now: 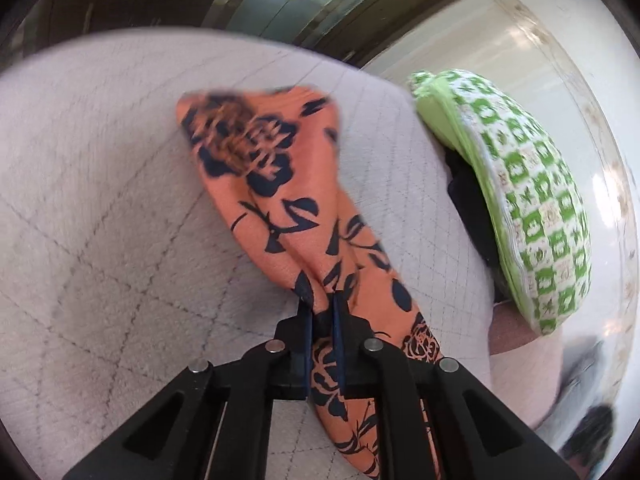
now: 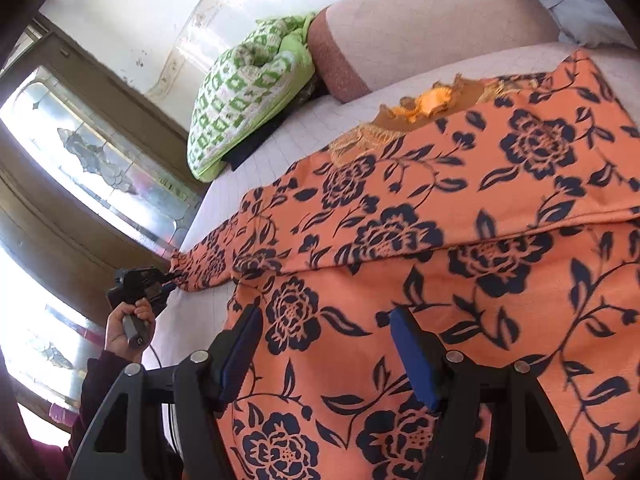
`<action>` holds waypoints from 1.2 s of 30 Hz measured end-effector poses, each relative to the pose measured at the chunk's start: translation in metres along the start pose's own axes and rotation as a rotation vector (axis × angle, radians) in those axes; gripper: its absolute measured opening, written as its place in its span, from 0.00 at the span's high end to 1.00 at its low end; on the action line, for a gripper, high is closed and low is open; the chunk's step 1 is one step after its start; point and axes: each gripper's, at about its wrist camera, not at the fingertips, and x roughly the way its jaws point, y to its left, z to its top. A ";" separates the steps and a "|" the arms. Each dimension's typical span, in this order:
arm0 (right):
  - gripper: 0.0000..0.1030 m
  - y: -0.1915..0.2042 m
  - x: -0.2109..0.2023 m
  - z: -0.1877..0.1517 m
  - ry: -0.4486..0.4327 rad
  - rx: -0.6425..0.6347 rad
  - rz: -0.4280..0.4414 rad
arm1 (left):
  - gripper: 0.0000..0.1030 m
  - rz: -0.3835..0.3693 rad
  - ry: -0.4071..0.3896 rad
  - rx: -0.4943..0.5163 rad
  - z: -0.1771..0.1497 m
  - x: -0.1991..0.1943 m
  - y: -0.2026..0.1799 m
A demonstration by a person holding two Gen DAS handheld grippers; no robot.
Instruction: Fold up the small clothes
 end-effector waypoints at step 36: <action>0.32 -0.087 -0.082 0.045 -0.212 0.215 -0.216 | 0.44 -0.214 0.500 1.180 -0.314 -0.036 -0.273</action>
